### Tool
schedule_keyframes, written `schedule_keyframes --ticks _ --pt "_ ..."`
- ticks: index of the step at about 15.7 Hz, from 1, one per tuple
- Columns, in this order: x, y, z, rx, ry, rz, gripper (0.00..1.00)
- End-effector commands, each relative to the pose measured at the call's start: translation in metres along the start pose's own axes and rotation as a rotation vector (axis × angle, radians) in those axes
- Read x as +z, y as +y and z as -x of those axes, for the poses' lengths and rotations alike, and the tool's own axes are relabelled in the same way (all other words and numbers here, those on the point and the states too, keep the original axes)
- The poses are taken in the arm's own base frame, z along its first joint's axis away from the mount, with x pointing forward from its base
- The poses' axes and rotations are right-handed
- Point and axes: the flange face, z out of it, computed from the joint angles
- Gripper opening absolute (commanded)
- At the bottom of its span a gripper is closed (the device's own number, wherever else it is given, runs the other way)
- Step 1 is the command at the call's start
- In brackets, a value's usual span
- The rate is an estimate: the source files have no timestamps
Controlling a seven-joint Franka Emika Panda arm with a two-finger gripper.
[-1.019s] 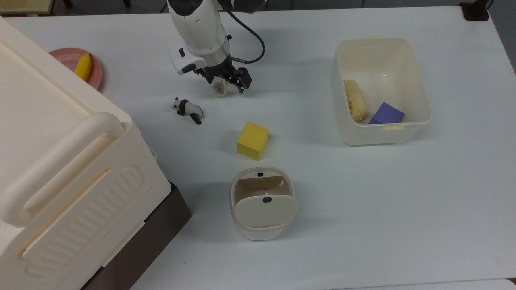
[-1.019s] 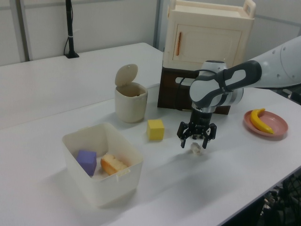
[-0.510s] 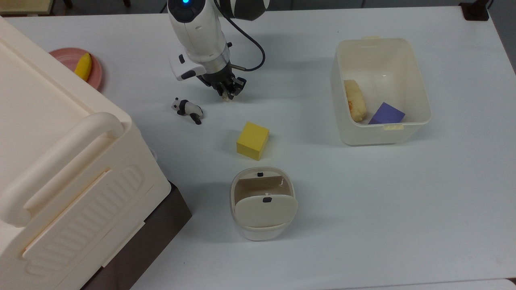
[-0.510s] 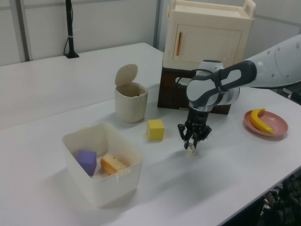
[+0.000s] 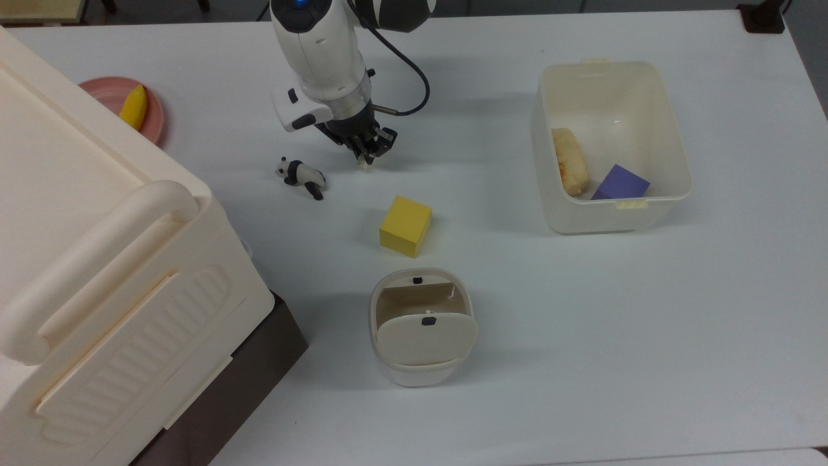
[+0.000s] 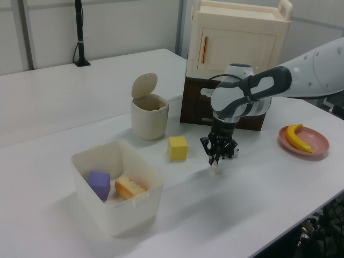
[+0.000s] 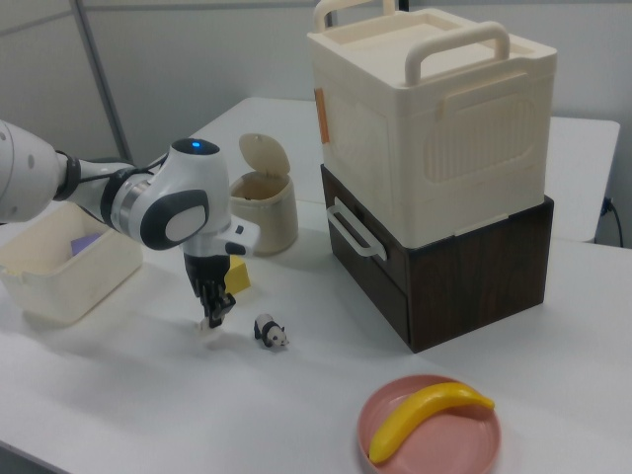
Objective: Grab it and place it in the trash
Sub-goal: 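Carry the held item over the beige trash bin opening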
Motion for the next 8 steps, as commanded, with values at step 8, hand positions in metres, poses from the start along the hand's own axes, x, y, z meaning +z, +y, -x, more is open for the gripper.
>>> schedule_keyframes --ticks 8 --pt "-0.172 -0.096 -0.045 -0.341 0.370 -0.106 0.00"
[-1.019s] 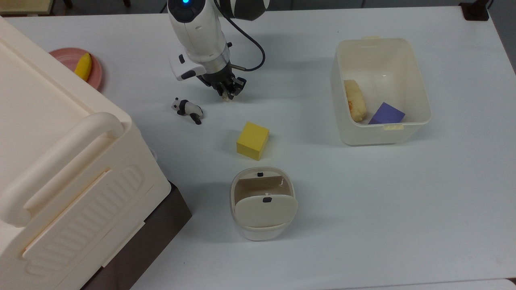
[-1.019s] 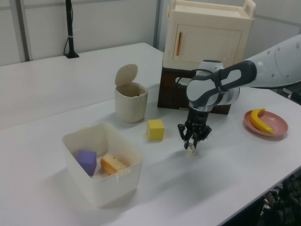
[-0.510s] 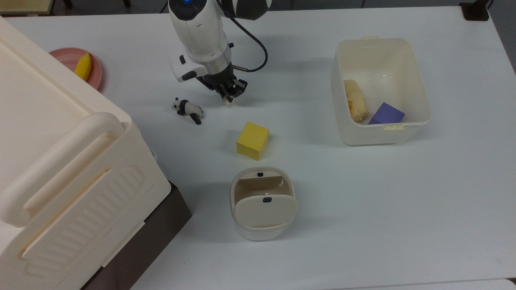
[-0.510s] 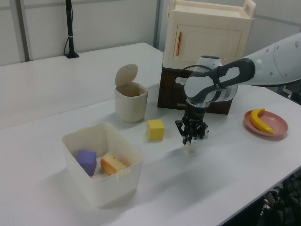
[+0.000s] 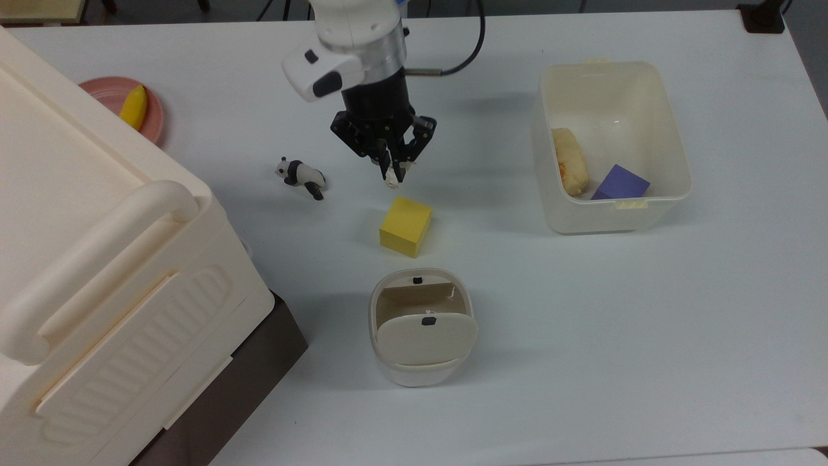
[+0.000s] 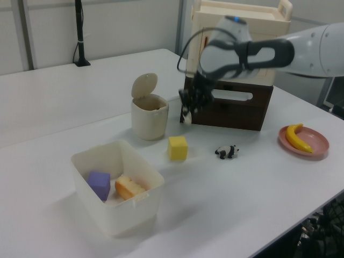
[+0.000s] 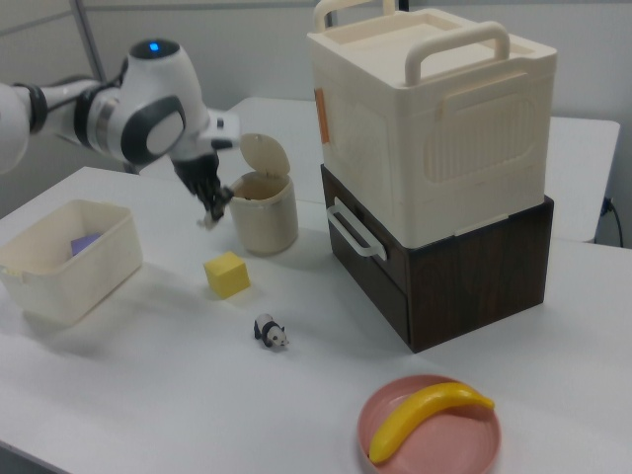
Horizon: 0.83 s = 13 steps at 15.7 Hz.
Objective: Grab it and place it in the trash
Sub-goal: 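Carry the held item over the beige trash bin opening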
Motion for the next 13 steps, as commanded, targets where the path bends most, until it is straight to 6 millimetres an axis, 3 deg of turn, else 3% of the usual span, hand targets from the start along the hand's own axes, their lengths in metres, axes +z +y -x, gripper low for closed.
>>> schedule_keyframes --ticks 1,4,5,7,9,13 --pt "-0.033 -0.014 -0.030 -0.216 0.094 -0.007 0.00" --pt "-0.046 -0.026 -0.054 -0.385 0.186 -0.004 0.00" --pt "-0.041 -0.029 -0.061 -0.395 0.214 0.002 0.00" --pt "-0.024 -0.044 -0.079 -0.438 0.267 0.028 0.00" --pt "0.005 -0.051 -0.089 -0.485 0.308 0.069 0.00" --pt "0.054 -0.067 -0.088 -0.556 0.358 0.099 0.00"
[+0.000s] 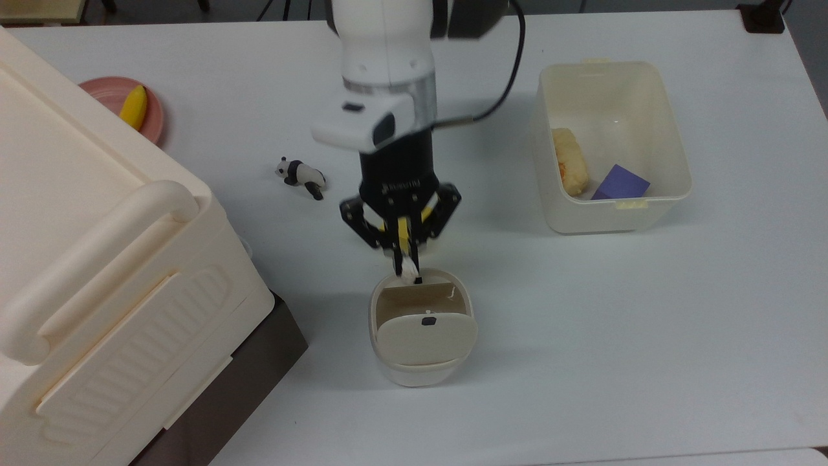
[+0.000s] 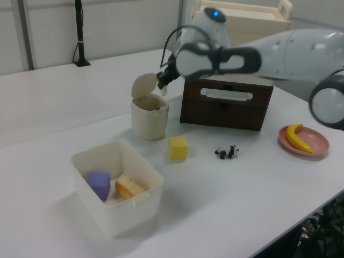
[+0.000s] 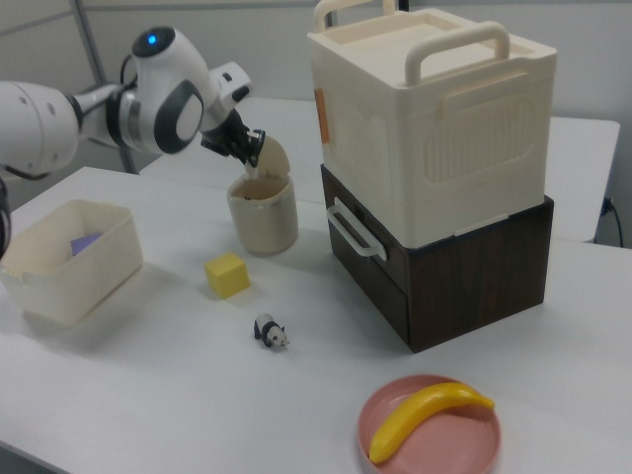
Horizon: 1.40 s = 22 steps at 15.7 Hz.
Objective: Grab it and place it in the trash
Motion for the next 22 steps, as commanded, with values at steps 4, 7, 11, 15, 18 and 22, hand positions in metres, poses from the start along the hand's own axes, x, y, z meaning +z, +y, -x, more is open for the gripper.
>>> schedule_keyframes --ticks 4,7,11,15,18,22 --pt "0.065 -0.032 0.012 -0.166 0.012 0.054 0.07" --pt "0.060 -0.028 0.010 -0.183 0.017 0.070 1.00" --pt "0.032 -0.022 -0.001 -0.151 0.046 0.070 1.00" --pt "-0.022 -0.001 0.008 -0.025 0.038 0.057 1.00" --pt "-0.086 0.003 0.030 -0.005 -0.161 0.060 1.00" --pt "-0.132 -0.002 0.061 0.073 -0.455 0.064 1.00"
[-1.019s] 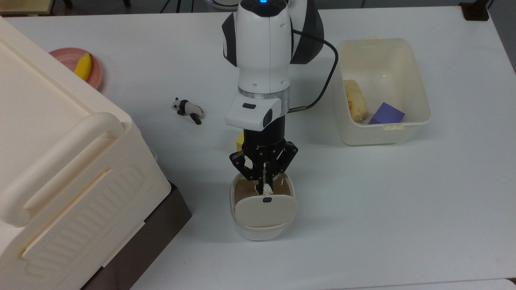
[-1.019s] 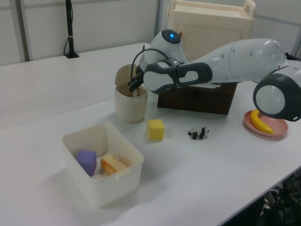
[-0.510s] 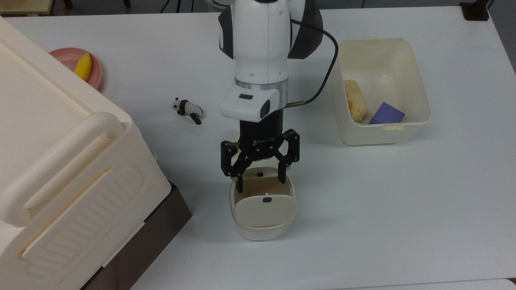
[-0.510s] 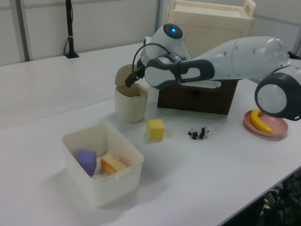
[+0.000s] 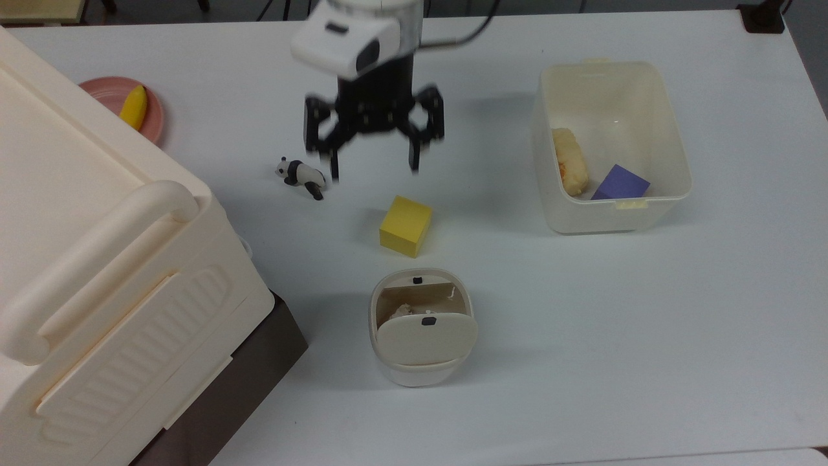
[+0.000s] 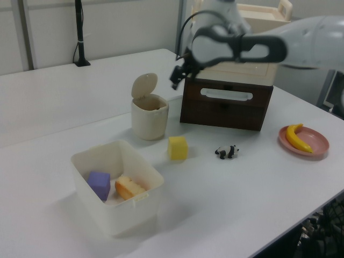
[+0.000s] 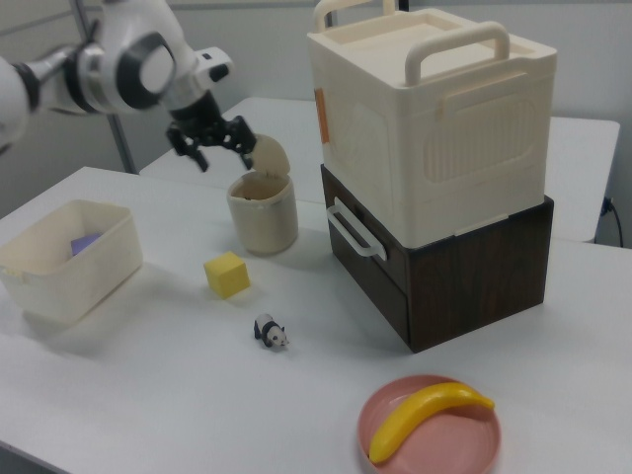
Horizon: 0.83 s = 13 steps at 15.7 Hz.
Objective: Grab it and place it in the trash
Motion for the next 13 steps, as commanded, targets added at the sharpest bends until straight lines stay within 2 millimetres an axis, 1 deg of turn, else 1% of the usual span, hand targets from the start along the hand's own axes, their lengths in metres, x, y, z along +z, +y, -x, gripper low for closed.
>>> schedule_keyframes --ticks 1,3,5,6,7,8,10,11,12,13 --pt "-0.034 -0.010 0.049 0.132 -0.193 0.006 1.00" --pt "-0.044 -0.008 0.058 0.201 -0.227 0.018 1.00" --pt "-0.054 -0.003 0.063 0.224 -0.238 0.025 1.00" --pt "-0.061 -0.006 0.066 0.219 -0.245 0.026 1.00" --pt "-0.065 -0.001 0.071 0.222 -0.261 0.027 1.00" --pt "-0.071 0.001 0.075 0.226 -0.277 0.018 1.00" --pt "-0.079 0.002 0.076 0.260 -0.279 -0.066 1.00" --pt "-0.078 0.006 0.076 0.268 -0.276 -0.089 1.00" --pt "-0.070 0.013 0.077 0.265 -0.288 -0.097 1.00" --pt "-0.067 0.011 0.080 0.235 -0.297 -0.103 1.00"
